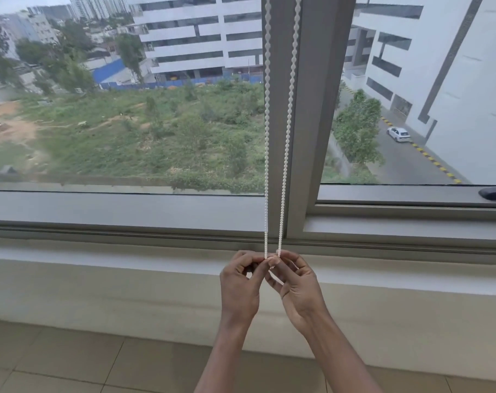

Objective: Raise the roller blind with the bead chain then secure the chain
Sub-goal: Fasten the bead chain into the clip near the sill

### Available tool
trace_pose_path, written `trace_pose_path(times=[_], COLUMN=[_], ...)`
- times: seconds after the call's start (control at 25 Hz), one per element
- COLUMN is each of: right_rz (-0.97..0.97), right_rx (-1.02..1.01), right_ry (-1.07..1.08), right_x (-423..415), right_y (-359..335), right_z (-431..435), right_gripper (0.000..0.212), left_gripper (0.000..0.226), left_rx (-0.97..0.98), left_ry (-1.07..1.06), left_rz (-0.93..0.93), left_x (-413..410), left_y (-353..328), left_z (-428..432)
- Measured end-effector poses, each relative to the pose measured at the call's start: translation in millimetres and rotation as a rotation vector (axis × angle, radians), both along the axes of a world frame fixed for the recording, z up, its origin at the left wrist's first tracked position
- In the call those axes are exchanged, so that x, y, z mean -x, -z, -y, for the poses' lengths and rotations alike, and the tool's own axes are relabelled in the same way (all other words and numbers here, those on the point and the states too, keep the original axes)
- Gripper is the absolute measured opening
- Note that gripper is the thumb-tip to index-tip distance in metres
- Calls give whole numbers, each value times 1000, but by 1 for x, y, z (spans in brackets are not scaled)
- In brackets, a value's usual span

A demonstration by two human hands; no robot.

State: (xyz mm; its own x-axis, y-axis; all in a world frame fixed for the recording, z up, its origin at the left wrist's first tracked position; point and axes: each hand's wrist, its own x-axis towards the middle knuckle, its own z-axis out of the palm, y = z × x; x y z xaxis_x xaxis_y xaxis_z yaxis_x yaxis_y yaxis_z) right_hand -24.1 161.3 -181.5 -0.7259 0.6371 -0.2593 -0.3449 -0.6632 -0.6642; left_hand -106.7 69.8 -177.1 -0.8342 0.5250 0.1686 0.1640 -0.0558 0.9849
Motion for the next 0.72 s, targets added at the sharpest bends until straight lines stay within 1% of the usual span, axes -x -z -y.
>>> trace_pose_path(times=[0.08,0.16,0.28,0.36,0.44,0.56,0.64,0.72], right_rz=[-3,13,47,91,133,159,172,191], right_rx=[29,12,-68,-135,-152,-138,-131,-140], right_ry=[5,18,88,143,187,239,253,249], right_x=[1,3,5,9,13,17,19,20], right_y=[4,9,14,14,12,9,9,8], right_z=[3,12,22,22,18,14,15,18], right_gripper=[21,20,17,14,13,9,8,8], left_gripper=[12,11,11,14,13,11,18,29], left_rx=[15,-4,-65,-64,27,259,404,511], left_ry=[-19,-36,-36,-5,-24,-143,-160,-112], left_rz=[-5,63,186,190,129,19,-32,-88], left_x=[-2,-7,-11,-4,14,53,79,99], left_y=[6,15,23,24,30,54,73,89], left_z=[4,12,23,26,24,15,10,5])
